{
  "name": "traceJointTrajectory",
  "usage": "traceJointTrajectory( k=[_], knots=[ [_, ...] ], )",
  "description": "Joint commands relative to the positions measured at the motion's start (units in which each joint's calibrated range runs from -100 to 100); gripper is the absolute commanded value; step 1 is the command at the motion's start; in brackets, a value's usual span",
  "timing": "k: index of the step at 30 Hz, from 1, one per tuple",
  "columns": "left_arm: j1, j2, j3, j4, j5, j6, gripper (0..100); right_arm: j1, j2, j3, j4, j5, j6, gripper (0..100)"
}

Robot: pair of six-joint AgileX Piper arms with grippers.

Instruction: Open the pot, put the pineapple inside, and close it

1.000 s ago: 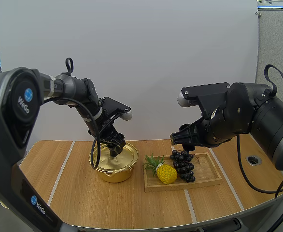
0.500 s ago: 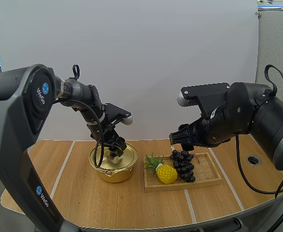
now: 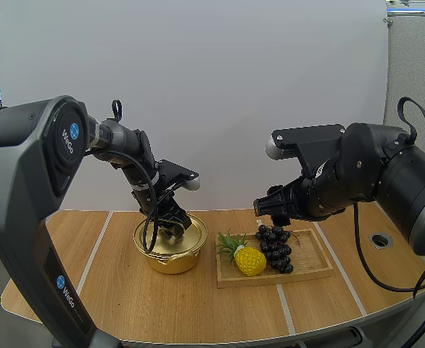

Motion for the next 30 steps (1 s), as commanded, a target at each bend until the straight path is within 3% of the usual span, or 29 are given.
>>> traceJointTrajectory(
  k=[1,2,3,14,23,30],
  knots=[
    [-0.15,0.42,-0.34,-0.04,0.34,-0.76,15,-0.13,-0.22,-0.38,0.12,-0.65,-0.32,100],
    [-0.15,0.42,-0.34,-0.04,0.57,-0.98,3,-0.13,-0.22,-0.38,0.12,-0.65,-0.32,100],
    [-0.15,0.42,-0.34,-0.04,1.00,-1.07,0,-0.13,-0.22,-0.38,0.12,-0.65,-0.32,100],
    [-0.15,-9.42,-2.66,-0.04,5.48,-3.34,0,-0.13,-0.22,-0.38,0.24,-1.36,-0.32,100],
    [-0.15,-26.48,-16.01,3.90,10.29,-6.38,0,-0.13,-0.22,-0.38,1.41,-1.46,-0.59,100],
    [-0.15,-34.20,-31.65,7.27,10.29,-10.69,0,-0.13,-0.22,-0.38,10.27,2.93,-15.33,100]
  ],
)
